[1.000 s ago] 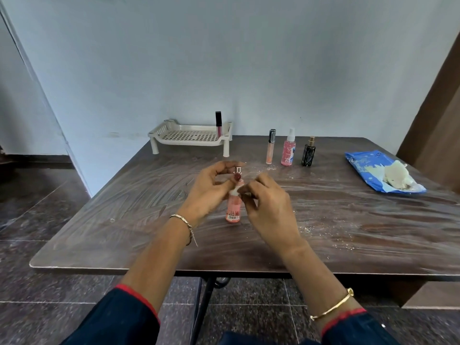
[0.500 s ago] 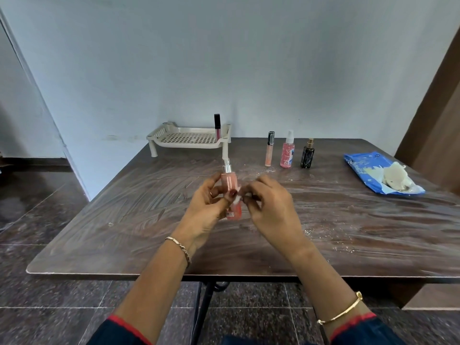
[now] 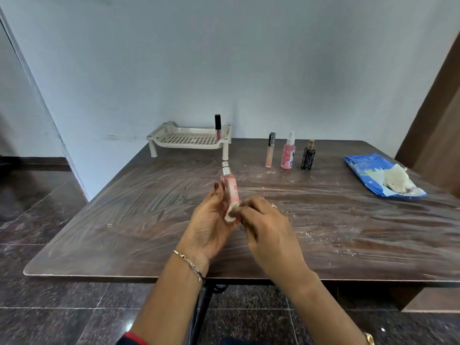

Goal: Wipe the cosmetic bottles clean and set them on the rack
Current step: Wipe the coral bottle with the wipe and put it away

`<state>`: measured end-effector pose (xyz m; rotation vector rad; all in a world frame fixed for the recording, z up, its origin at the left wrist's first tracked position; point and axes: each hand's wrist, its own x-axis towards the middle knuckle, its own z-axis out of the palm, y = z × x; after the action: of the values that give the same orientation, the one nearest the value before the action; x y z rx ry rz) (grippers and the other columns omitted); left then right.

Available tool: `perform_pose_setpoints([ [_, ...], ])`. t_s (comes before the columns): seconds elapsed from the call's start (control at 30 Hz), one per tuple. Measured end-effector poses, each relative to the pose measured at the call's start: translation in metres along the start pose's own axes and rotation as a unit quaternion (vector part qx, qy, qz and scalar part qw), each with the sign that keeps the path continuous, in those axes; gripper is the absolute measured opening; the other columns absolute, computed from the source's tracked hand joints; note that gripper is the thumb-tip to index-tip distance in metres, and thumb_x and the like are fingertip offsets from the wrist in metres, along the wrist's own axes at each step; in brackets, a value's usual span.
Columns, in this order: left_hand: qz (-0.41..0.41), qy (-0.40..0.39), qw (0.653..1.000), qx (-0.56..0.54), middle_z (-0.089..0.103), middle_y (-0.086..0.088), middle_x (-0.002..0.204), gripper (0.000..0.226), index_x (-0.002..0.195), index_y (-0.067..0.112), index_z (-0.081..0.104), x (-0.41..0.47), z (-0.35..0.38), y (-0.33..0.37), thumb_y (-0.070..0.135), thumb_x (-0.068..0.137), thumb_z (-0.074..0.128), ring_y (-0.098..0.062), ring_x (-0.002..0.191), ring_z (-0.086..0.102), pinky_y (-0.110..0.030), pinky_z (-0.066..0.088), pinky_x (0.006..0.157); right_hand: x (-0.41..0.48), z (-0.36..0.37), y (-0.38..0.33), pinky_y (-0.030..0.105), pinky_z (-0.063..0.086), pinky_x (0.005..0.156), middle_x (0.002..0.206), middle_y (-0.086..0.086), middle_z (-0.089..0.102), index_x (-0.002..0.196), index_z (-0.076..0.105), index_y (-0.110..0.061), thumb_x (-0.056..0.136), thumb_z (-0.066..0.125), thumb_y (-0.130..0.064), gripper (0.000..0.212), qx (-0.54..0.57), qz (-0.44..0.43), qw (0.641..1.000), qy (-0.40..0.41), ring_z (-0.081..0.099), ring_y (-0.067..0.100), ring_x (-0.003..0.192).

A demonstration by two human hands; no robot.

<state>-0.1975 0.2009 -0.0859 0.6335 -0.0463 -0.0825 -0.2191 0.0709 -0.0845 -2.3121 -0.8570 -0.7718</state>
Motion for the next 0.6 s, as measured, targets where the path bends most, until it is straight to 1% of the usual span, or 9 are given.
perform_pose_setpoints([
  [0.03, 0.000, 0.012, 1.000, 0.012, 0.059, -0.003, 0.074, 0.015, 0.095, 0.014, 0.064, -0.001, 0.001, -0.001, 0.024, 0.090, 0.054, -0.014, 0.067, 0.054, -0.032, 0.046, 0.076, -0.004, 0.000, -0.001, 0.032, 0.052, 0.061, 0.093, -0.002, 0.057, 0.100, 0.067, -0.013, 0.077, 0.068, 0.004, 0.029, 0.000, 0.000, 1.000, -0.008, 0.058, 0.016, 0.076],
  [0.1, 0.006, 0.028, 0.999, 0.028, 0.054, -0.003, 0.071, 0.010, 0.095, 0.015, 0.061, -0.003, 0.003, -0.004, 0.021, 0.089, 0.054, -0.012, 0.062, 0.052, -0.030, 0.044, 0.072, -0.006, -0.001, -0.002, 0.032, 0.052, 0.062, 0.095, -0.002, 0.058, 0.101, 0.067, -0.014, 0.078, 0.067, 0.004, 0.030, 0.011, -0.002, 1.000, -0.007, 0.058, 0.016, 0.079],
  [0.17, 0.005, 0.023, 0.999, 0.028, 0.059, -0.005, 0.076, 0.016, 0.106, 0.012, 0.056, -0.004, 0.005, -0.006, 0.019, 0.095, 0.048, -0.013, 0.064, 0.058, -0.028, 0.051, 0.064, 0.001, -0.003, -0.002, 0.035, 0.053, 0.064, 0.097, 0.000, 0.060, 0.102, 0.067, -0.013, 0.078, 0.064, 0.003, 0.029, 0.027, -0.003, 1.000, 0.011, 0.060, 0.019, 0.081],
  [0.2, -0.001, 0.011, 1.000, 0.020, 0.062, -0.008, 0.084, 0.023, 0.115, 0.009, 0.054, -0.005, 0.006, -0.006, 0.019, 0.096, 0.046, -0.014, 0.070, 0.062, -0.029, 0.055, 0.064, 0.007, -0.005, -0.001, 0.036, 0.054, 0.066, 0.099, 0.001, 0.060, 0.102, 0.067, -0.012, 0.078, 0.063, 0.001, 0.027, 0.032, -0.002, 0.999, 0.022, 0.061, 0.020, 0.083],
  [0.3, -0.018, -0.021, 1.000, 0.008, 0.064, -0.013, 0.113, 0.041, 0.129, 0.004, 0.051, -0.007, 0.007, -0.004, 0.023, 0.093, 0.048, -0.020, 0.095, 0.064, -0.033, 0.055, 0.080, 0.029, -0.007, 0.005, 0.038, 0.055, 0.072, 0.101, 0.002, 0.062, 0.101, 0.068, -0.011, 0.080, 0.062, 0.001, 0.025, 0.047, 0.019, 0.997, 0.051, 0.062, 0.020, 0.087],
  [0.4, -0.030, -0.026, 0.999, -0.002, 0.061, -0.012, 0.124, 0.045, 0.133, 0.010, 0.052, -0.008, 0.006, -0.006, 0.023, 0.090, 0.049, -0.022, 0.108, 0.060, -0.040, 0.047, 0.094, 0.043, -0.007, 0.007, 0.038, 0.055, 0.074, 0.103, 0.001, 0.062, 0.102, 0.069, -0.011, 0.081, 0.058, 0.005, 0.028, 0.064, 0.037, 0.995, 0.069, 0.062, 0.018, 0.089],
  [0.47, -0.033, -0.028, 0.999, -0.028, 0.064, -0.012, 0.119, 0.045, 0.131, 0.011, 0.053, -0.008, 0.005, -0.007, 0.022, 0.088, 0.050, -0.022, 0.106, 0.062, -0.040, 0.045, 0.097, 0.041, -0.005, 0.004, 0.037, 0.054, 0.075, 0.104, 0.002, 0.062, 0.103, 0.069, -0.011, 0.082, 0.056, 0.002, 0.027, 0.059, 0.038, 0.996, 0.062, 0.062, 0.019, 0.089],
  [0.5, -0.034, -0.026, 0.998, -0.039, 0.067, -0.011, 0.113, 0.042, 0.129, 0.011, 0.054, -0.009, 0.005, -0.008, 0.022, 0.088, 0.049, -0.021, 0.101, 0.065, -0.038, 0.048, 0.093, 0.037, -0.004, 0.002, 0.037, 0.054, 0.074, 0.103, 0.002, 0.062, 0.102, 0.068, -0.011, 0.082, 0.055, 0.000, 0.026, 0.056, 0.035, 0.996, 0.056, 0.062, 0.019, 0.088],
  [0.6, -0.037, 0.003, 0.996, -0.075, 0.069, -0.012, 0.091, 0.032, 0.112, 0.005, 0.058, -0.006, 0.004, -0.007, 0.026, 0.096, 0.040, -0.019, 0.079, 0.070, -0.033, 0.059, 0.072, 0.017, -0.003, -0.005, 0.037, 0.054, 0.070, 0.102, 0.001, 0.061, 0.101, 0.067, -0.013, 0.084, 0.048, -0.013, 0.025, 0.046, 0.022, 0.998, 0.031, 0.061, 0.019, 0.086],
])
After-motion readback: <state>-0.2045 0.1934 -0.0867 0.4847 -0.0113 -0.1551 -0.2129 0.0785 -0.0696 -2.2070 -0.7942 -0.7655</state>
